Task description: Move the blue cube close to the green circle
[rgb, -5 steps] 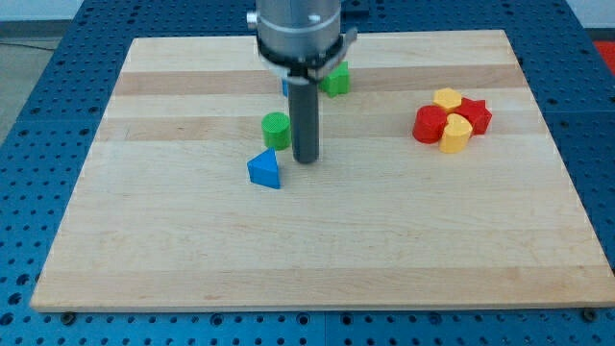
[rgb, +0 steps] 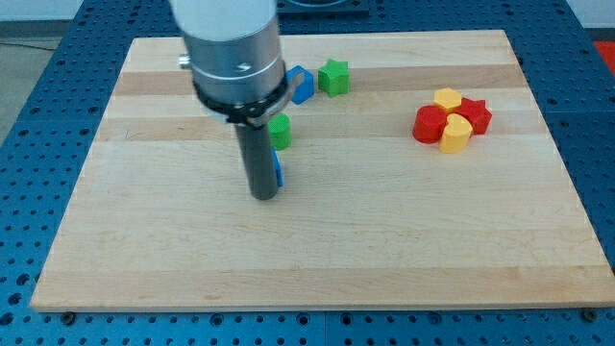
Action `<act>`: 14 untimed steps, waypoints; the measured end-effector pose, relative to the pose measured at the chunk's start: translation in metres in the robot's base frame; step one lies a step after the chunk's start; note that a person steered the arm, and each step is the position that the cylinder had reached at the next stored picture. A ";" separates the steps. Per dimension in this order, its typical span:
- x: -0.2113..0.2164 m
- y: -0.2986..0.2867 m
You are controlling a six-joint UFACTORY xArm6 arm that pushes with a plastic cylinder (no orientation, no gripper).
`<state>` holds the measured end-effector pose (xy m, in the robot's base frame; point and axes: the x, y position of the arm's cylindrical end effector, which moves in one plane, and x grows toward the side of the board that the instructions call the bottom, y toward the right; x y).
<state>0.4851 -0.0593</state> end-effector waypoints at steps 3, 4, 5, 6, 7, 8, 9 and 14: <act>-0.045 0.008; -0.045 0.007; -0.047 -0.054; -0.077 -0.117; -0.121 -0.114; -0.167 -0.040; -0.205 0.037; -0.188 0.028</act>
<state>0.2967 -0.0310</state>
